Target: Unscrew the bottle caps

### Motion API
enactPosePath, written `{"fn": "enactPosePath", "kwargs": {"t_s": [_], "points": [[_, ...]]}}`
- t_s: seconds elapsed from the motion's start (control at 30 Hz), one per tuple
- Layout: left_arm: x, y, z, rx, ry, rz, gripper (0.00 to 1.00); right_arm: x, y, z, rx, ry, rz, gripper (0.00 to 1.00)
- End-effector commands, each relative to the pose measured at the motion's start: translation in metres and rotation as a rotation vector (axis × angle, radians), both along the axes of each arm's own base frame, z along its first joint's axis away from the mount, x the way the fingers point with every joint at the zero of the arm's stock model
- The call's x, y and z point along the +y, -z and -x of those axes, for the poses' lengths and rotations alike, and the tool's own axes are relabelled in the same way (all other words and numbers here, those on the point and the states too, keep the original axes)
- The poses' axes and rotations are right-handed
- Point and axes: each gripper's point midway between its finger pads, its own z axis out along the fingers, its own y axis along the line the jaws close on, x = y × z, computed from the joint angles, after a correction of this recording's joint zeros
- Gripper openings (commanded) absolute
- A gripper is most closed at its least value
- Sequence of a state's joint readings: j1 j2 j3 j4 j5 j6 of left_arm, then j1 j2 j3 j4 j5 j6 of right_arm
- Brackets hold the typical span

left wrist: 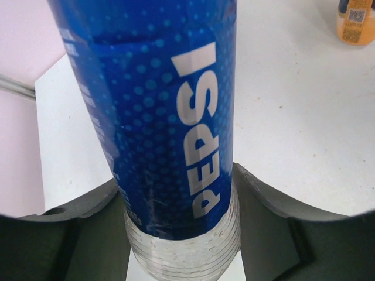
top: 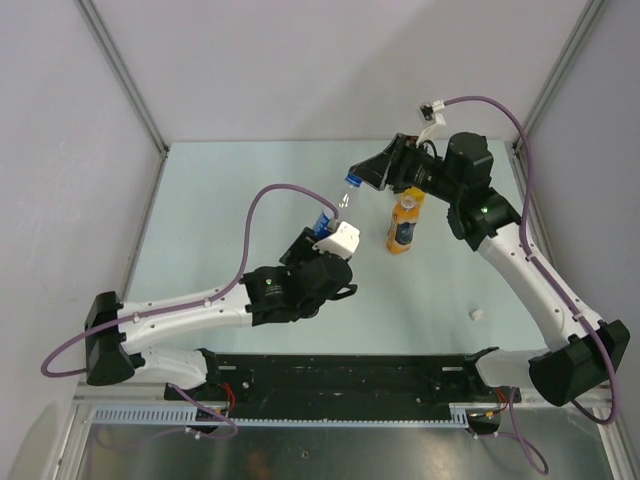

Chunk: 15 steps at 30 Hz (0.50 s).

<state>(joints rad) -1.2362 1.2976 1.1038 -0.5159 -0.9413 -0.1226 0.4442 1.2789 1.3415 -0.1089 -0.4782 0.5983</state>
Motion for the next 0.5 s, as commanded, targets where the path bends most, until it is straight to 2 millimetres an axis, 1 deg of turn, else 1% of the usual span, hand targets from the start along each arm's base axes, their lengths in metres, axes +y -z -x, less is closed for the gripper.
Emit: {"fn": "enactPosePath", "kwargs": {"t_s": [0.0,0.07,0.13,0.27,0.4,0.47], "points": [[0.0016,-0.0264,-0.004,-0.059,-0.05,0.055,0.0,0.0059,-0.0135,0.0044,-0.01,-0.037,-0.016,0.56],[0.0014,-0.0257,-0.0035,-0.056,-0.048,0.057,0.0,0.0081,-0.0138,0.0054,-0.007,-0.051,-0.022,0.5],[0.0013,-0.0254,-0.0033,-0.053,-0.046,0.059,0.0,0.01,-0.0146,0.0069,-0.007,-0.065,-0.027,0.47],[0.0004,-0.0245,-0.0032,-0.05,-0.043,0.057,0.0,0.0125,-0.0159,0.0095,-0.006,-0.083,-0.034,0.49],[-0.0001,-0.0235,-0.0031,-0.048,-0.041,0.054,0.0,0.014,-0.0132,0.0102,0.001,-0.091,-0.03,0.53],[-0.0004,-0.0232,-0.0029,-0.046,-0.04,0.055,0.0,0.0144,-0.0112,0.0102,0.008,-0.094,-0.027,0.53]]}}
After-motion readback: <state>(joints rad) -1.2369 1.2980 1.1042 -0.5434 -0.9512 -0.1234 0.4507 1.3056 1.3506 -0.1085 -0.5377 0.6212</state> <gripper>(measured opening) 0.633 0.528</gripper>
